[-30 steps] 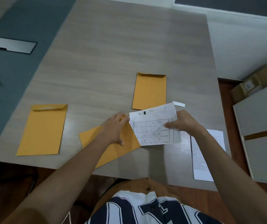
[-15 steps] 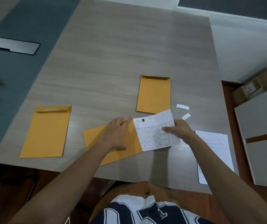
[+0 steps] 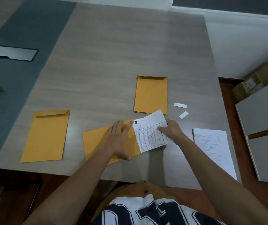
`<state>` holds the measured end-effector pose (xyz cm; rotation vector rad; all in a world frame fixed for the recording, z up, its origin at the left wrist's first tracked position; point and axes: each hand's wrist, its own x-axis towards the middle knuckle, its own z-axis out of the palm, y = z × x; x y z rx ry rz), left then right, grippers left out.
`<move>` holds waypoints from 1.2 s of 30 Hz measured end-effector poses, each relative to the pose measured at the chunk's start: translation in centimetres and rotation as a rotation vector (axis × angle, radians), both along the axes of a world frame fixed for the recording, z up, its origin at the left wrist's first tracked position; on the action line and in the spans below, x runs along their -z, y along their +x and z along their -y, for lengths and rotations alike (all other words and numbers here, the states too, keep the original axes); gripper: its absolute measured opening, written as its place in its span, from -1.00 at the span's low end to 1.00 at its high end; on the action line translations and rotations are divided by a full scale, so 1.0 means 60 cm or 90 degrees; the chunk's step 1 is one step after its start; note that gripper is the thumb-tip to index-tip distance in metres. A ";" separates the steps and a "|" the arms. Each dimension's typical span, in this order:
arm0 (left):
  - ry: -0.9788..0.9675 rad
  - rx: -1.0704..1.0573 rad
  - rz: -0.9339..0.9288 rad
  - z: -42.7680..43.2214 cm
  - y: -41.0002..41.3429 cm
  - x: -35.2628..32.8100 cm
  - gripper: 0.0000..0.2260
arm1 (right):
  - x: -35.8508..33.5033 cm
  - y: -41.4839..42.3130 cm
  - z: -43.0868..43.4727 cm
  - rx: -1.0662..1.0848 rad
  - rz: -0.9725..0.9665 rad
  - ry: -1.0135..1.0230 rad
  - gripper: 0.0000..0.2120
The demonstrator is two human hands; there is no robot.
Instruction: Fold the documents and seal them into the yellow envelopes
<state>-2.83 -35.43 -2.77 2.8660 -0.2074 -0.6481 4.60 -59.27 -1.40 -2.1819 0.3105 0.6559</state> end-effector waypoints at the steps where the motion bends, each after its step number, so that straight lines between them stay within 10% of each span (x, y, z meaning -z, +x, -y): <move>1: 0.005 0.003 0.003 0.000 0.000 0.000 0.40 | 0.001 -0.001 -0.005 -0.004 0.003 -0.001 -0.72; 36: 0.046 0.110 0.086 -0.028 0.009 0.021 0.33 | -0.003 -0.036 -0.113 0.037 0.009 -0.100 -0.80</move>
